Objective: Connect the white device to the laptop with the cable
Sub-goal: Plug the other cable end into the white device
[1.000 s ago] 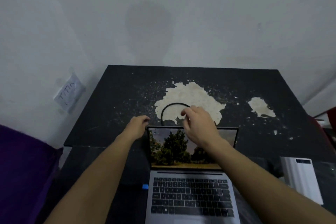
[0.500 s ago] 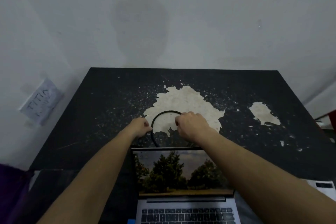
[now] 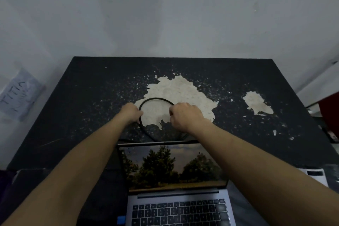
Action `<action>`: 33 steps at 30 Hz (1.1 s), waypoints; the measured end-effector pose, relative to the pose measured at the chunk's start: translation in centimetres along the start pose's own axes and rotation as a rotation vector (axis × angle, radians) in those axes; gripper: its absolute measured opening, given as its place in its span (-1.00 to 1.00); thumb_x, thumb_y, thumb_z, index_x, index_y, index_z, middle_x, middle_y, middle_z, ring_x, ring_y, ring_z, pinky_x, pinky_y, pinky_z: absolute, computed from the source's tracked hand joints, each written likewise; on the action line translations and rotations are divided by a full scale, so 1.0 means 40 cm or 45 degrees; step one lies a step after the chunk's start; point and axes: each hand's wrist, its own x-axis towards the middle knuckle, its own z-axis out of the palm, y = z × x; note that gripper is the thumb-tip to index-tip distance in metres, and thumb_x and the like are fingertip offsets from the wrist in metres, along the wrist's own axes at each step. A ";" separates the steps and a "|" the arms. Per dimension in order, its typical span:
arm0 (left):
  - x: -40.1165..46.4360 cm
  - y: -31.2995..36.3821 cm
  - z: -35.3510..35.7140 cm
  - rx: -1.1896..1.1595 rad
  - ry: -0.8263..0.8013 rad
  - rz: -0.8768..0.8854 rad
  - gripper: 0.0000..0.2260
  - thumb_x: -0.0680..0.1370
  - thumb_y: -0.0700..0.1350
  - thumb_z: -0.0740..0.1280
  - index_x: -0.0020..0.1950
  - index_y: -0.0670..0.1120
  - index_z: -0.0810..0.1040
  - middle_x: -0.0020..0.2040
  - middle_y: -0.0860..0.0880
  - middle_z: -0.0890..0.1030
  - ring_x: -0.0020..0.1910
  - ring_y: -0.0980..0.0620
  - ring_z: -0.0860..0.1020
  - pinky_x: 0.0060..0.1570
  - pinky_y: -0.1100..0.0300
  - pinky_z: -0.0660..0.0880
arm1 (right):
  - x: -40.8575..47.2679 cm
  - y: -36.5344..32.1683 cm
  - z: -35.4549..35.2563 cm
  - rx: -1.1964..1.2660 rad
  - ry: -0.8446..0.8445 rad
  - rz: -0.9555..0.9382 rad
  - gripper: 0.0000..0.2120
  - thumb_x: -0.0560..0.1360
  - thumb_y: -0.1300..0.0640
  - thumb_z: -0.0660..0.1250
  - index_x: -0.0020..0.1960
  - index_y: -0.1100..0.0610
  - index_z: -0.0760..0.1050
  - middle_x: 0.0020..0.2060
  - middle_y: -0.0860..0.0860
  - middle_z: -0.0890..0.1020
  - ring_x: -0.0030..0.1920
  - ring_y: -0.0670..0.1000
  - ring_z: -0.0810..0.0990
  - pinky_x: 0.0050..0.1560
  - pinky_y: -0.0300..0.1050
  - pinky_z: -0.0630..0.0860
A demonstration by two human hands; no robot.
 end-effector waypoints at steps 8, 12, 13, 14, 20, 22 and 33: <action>-0.148 0.205 -0.192 -0.248 0.194 0.517 -0.93 0.58 -0.16 0.38 -0.07 -0.05 0.64 -0.24 -0.03 0.60 -0.37 0.08 0.54 -0.44 0.41 0.42 | -0.091 0.094 -0.100 0.752 0.452 0.447 -0.79 0.58 0.10 0.14 0.15 0.13 0.45 0.02 0.10 0.57 -0.04 0.15 0.55 -0.05 0.05 0.53; -0.224 0.282 -0.211 -0.089 0.247 0.762 -0.90 0.55 -0.15 0.43 0.02 0.02 0.69 -0.01 -0.02 0.56 -0.08 0.05 0.59 -0.02 0.22 0.48 | -0.143 0.139 -0.147 1.010 0.839 0.494 -0.57 0.59 0.01 0.22 0.41 0.13 0.29 0.35 0.11 0.41 0.32 0.13 0.40 0.29 0.07 0.41; -0.252 0.300 -0.210 -0.097 0.225 0.815 -0.88 0.54 -0.16 0.43 0.02 0.03 0.70 0.00 0.00 0.55 -0.04 0.05 0.58 0.04 0.19 0.50 | -0.167 0.147 -0.164 1.068 0.806 0.450 -0.44 0.58 -0.02 0.26 0.50 0.12 0.21 0.44 0.09 0.35 0.42 0.10 0.33 0.38 0.06 0.35; -0.282 0.320 -0.211 -0.130 0.205 0.877 -0.87 0.54 -0.17 0.43 0.00 0.05 0.70 0.00 0.02 0.55 -0.02 0.05 0.59 0.07 0.14 0.53 | -0.191 0.152 -0.179 1.104 0.745 0.396 -0.35 0.57 -0.05 0.30 0.56 0.10 0.14 0.50 0.06 0.31 0.47 0.08 0.29 0.44 0.08 0.30; -0.471 0.442 -0.185 -0.240 0.134 0.979 -0.82 0.54 -0.24 0.41 -0.01 0.03 0.70 0.05 -0.01 0.60 0.05 0.08 0.62 0.20 0.04 0.54 | -0.346 0.164 -0.239 1.423 0.292 0.045 -0.69 0.64 -0.04 0.23 0.14 0.13 0.63 -0.09 0.08 0.74 -0.04 0.02 0.71 0.09 -0.09 0.56; -0.524 0.474 -0.171 -0.405 0.035 0.883 -0.81 0.56 -0.31 0.35 -0.02 -0.04 0.68 0.09 -0.09 0.64 0.07 0.05 0.64 0.21 0.02 0.55 | -0.390 0.164 -0.239 1.465 0.305 -0.005 -0.67 0.66 -0.04 0.19 0.06 0.15 0.63 -0.27 0.08 0.69 -0.21 0.02 0.69 -0.05 -0.12 0.56; -0.685 0.661 -0.047 -1.511 -0.126 0.188 -0.75 0.63 -0.38 0.22 0.30 -0.36 0.44 -0.01 -0.18 0.63 -0.19 0.03 0.63 -0.21 0.28 0.60 | -0.533 0.251 -0.228 1.519 0.379 0.268 -0.48 0.64 -0.20 0.08 0.08 0.16 0.66 -0.03 0.06 0.72 0.06 0.05 0.67 0.20 0.02 0.54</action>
